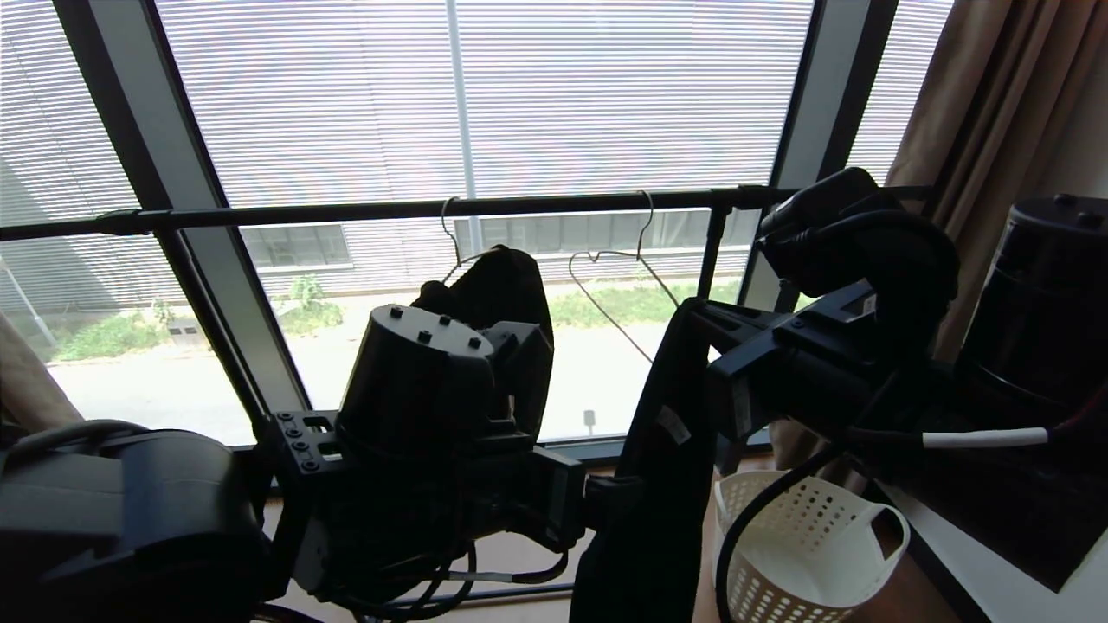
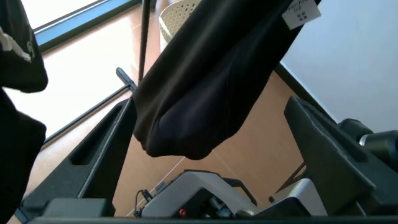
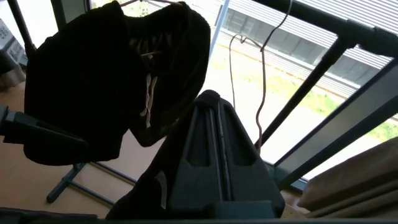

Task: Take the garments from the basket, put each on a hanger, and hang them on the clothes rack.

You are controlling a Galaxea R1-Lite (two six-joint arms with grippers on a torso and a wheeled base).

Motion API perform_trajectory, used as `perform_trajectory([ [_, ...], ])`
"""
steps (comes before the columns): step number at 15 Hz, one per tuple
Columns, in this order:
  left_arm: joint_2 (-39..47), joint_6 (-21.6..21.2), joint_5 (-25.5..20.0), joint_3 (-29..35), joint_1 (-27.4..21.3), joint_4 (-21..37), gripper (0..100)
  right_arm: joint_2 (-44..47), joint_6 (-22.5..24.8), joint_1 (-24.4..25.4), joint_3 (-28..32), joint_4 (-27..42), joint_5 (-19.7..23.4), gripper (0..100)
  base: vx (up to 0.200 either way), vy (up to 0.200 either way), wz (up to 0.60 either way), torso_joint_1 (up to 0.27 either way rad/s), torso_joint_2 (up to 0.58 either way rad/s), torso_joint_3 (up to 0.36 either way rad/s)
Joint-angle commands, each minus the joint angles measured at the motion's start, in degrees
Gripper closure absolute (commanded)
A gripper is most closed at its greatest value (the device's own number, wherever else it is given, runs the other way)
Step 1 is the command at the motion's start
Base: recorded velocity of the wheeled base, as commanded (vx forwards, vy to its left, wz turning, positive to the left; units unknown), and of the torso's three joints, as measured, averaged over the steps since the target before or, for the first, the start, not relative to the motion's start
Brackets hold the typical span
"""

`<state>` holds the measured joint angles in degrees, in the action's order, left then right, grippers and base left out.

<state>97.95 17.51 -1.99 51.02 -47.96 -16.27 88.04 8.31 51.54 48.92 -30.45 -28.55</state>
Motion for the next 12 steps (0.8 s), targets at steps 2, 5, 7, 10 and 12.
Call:
perform_trajectory([
  [2,5.8,0.0,-0.1,4.8,-1.9,0.0,0,0.7,0.0,0.6,0.4,-0.3,-0.6,100,0.0,0.0,0.0,0.0,0.0,0.0],
  [5,8.7,0.1,0.1,7.2,-2.2,0.0,0,0.1,-0.1,0.6,-0.8,-0.7,-0.9,100,0.0,0.0,0.0,0.0,0.0,0.0],
  [7,9.8,0.2,0.2,7.8,-1.6,0.1,0,-0.6,-0.1,0.7,-1.3,-0.7,-0.9,100,0.0,0.0,0.0,0.0,0.0,0.0],
  [10,11.9,0.1,0.2,8.7,1.8,0.2,0,-3.3,-0.1,0.8,-4.1,-0.7,-0.9,100,0.0,0.0,0.0,0.0,0.0,0.0],
  [12,12.0,0.1,0.2,7.8,3.1,0.2,0,-4.3,-0.1,0.8,-4.6,-0.6,-0.9,100,0.0,0.0,0.0,0.0,0.0,0.0],
])
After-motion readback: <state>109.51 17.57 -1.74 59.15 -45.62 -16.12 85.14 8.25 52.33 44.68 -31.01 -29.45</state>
